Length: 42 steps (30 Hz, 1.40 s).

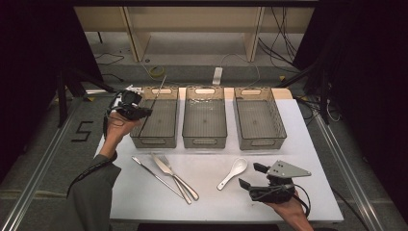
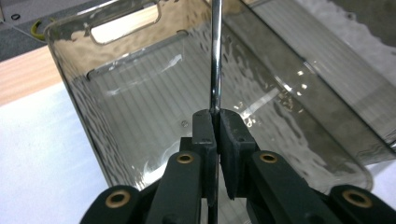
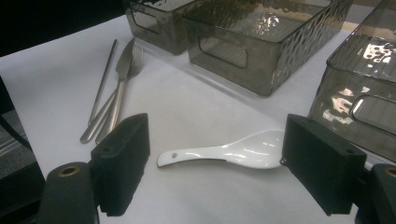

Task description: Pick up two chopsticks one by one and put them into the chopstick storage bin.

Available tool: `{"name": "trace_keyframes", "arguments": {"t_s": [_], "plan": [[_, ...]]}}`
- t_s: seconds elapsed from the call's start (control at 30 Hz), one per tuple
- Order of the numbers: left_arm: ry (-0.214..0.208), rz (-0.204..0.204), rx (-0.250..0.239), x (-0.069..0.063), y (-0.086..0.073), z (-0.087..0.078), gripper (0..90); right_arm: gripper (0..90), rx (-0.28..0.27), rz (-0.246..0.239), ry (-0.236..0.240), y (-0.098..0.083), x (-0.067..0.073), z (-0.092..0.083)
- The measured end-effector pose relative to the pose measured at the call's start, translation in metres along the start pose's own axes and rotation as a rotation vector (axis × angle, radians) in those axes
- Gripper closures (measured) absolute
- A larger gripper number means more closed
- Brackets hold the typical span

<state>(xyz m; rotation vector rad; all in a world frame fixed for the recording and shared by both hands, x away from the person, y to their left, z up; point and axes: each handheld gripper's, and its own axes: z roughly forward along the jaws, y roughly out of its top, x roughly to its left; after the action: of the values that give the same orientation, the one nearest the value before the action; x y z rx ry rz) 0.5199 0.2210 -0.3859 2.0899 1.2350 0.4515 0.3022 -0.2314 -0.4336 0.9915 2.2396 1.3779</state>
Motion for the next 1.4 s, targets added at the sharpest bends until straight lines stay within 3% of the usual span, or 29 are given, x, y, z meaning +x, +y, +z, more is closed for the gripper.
{"name": "trace_keyframes", "arguments": {"t_s": [0.33,0.5,0.63,0.73,0.8,0.9,1.03,1.13,1.23,1.4], "plan": [[0.012,-0.030,0.017,0.005,-0.008,0.006,84.1,24.4,0.001,-0.002,0.003,0.000,0.000,0.000],[0.037,-0.029,0.025,0.006,-0.008,0.008,83.2,24.4,0.003,-0.003,0.004,0.000,0.000,0.000],[0.049,-0.025,0.004,0.004,-0.008,0.005,78.3,24.4,0.001,-0.001,0.004,0.000,0.000,0.000],[0.032,-0.021,-0.017,0.000,-0.009,-0.001,76.0,24.4,-0.003,0.000,0.003,0.000,0.000,0.000],[0.025,-0.022,-0.022,-0.004,-0.012,-0.005,69.6,24.4,-0.003,0.000,0.002,0.000,0.000,0.000],[-0.012,0.006,-0.019,-0.013,-0.019,-0.011,62.8,24.4,-0.005,-0.001,0.001,0.001,0.000,-0.001],[-0.050,0.075,0.011,-0.026,-0.029,-0.021,51.6,24.4,-0.002,-0.001,-0.001,0.000,0.000,-0.001],[-0.080,0.097,0.021,-0.034,-0.037,-0.029,45.8,24.4,-0.002,0.000,0.000,0.000,0.000,0.000],[-0.068,0.154,0.093,-0.039,-0.042,-0.032,38.5,24.4,-0.002,-0.006,0.003,0.001,0.001,0.000],[-0.114,0.209,0.126,-0.045,-0.049,-0.042,36.0,24.4,-0.001,-0.013,0.002,0.001,0.002,0.000]]}}
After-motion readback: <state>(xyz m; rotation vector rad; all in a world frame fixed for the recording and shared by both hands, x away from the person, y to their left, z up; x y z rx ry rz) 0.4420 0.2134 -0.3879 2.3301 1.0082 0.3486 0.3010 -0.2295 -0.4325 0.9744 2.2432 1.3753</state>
